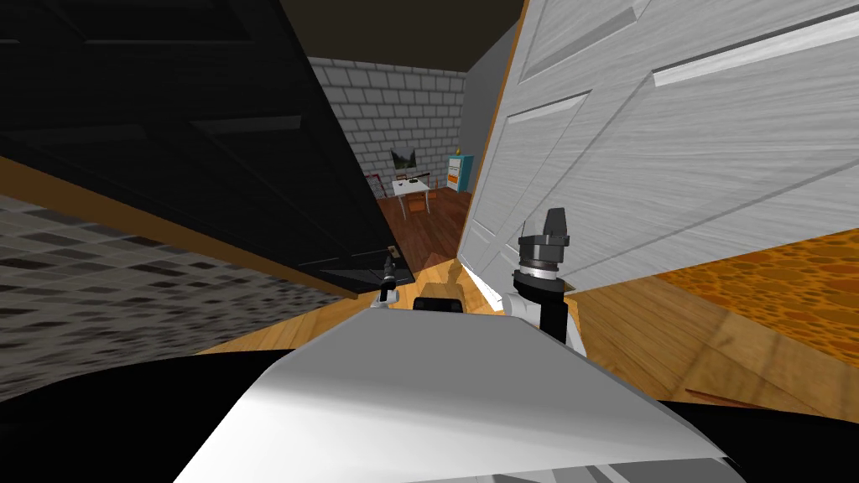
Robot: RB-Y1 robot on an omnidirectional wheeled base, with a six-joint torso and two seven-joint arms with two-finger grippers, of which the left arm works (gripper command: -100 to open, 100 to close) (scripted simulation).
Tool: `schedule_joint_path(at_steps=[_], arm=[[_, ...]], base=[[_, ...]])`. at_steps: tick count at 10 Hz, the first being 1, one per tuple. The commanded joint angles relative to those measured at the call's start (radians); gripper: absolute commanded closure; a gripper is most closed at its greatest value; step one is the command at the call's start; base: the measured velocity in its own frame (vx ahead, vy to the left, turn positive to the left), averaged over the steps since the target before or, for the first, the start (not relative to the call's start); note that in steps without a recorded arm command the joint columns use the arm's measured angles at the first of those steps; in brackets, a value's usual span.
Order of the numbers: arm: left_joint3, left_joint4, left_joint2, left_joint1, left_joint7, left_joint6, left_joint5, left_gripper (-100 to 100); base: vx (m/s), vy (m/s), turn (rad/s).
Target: Pull the door open
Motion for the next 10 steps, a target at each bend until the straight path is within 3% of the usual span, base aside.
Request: schedule_joint_path(at_steps=[1, 6, 7, 8, 10], arm=[[0.009, 0.01, 0.024, 0.007, 0.019, -0.009, 0.008, -100], [0.033, 0.037, 0.083, 0.025, 0.069, -0.033, 0.028, -100], [0.029, 0.056, 0.076, 0.016, 0.062, -0.045, 0.025, -100], [0.029, 0.056, 0.076, 0.016, 0.062, -0.045, 0.025, 100], [0.029, 0.056, 0.076, 0.016, 0.062, -0.045, 0.025, 100]], base=[[0.113, 0.0, -0.132], [0.19, 0.018, -0.1], [0.08, 0.016, -0.006], [-0.015, -0.006, 0.009], [-0.024, -0.003, -0.008]])
